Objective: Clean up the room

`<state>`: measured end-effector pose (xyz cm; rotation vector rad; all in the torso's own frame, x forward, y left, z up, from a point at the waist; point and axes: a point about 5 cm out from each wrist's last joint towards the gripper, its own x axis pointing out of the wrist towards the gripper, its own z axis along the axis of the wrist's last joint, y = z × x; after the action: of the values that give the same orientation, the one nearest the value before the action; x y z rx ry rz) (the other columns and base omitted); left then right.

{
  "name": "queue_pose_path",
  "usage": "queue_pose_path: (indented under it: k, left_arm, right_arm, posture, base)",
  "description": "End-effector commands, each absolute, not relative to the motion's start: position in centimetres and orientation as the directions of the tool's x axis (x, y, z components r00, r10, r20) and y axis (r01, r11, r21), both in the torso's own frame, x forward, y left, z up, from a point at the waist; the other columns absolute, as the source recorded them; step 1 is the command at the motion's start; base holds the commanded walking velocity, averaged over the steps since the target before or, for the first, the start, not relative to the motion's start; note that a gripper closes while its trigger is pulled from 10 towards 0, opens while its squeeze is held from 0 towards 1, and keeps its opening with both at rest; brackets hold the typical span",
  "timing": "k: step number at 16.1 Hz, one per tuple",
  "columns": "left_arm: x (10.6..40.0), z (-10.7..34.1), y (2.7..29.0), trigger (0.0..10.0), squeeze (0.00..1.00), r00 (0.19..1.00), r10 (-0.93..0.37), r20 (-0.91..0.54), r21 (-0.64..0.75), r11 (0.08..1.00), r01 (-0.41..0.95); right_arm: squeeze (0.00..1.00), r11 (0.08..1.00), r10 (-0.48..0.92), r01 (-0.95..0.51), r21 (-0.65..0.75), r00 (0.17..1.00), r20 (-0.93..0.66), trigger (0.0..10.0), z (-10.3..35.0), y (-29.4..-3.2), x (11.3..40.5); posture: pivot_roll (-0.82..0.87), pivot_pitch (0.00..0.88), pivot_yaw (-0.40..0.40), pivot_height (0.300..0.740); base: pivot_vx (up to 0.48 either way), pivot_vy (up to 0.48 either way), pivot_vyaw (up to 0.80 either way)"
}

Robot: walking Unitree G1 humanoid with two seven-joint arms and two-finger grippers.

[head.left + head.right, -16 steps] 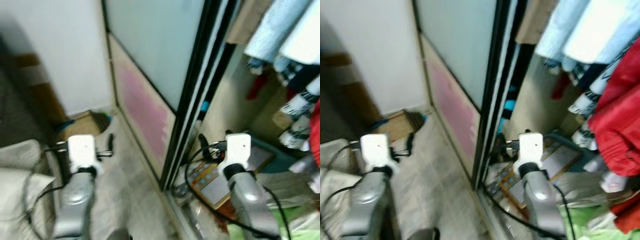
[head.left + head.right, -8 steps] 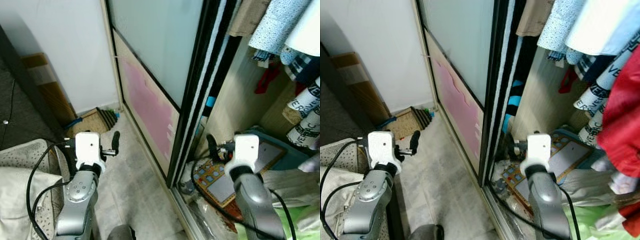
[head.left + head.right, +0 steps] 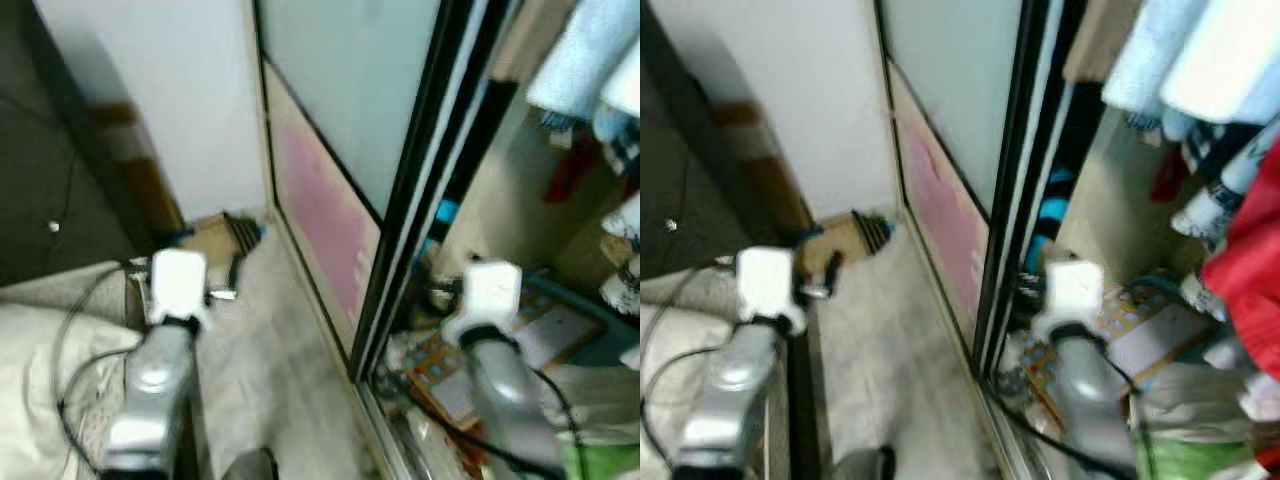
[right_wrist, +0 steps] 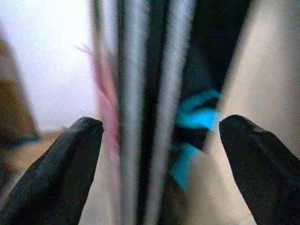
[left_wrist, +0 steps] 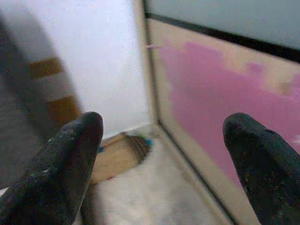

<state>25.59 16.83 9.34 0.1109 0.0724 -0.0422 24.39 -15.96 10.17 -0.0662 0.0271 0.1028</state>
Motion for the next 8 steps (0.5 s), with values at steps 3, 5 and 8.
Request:
queue_pose_path:
  k: [3,5,8]
  left_arm:
    - [24.9,9.7,16.6,10.0,0.00,0.998,0.050,-0.046,0.153,0.987,-0.043]
    - [24.4,8.8,16.6,10.0,0.00,0.992,0.023,-0.123,0.097,0.995,-0.011]
    - [24.3,8.6,16.6,10.0,0.00,0.991,0.001,-0.132,0.071,0.997,0.009]
  right_arm:
    - [0.00,0.961,0.270,-0.274,-0.028,0.959,-0.087,10.0,9.5,-15.3,22.9]
    - [0.00,0.893,0.445,-0.450,-0.013,0.888,-0.119,10.0,9.4,-14.6,21.7]
    - [0.00,0.824,0.565,-0.563,0.058,0.812,-0.149,10.0,9.5,-14.9,21.3]
  posture:
    - [0.01,0.000,-0.003,0.740]
    - [0.01,0.000,-0.002,0.740]
    - [0.01,0.000,-0.003,0.740]
  base:
    - [0.000,0.000,0.80]
    - [0.000,0.000,0.80]
    - [0.000,0.000,0.80]
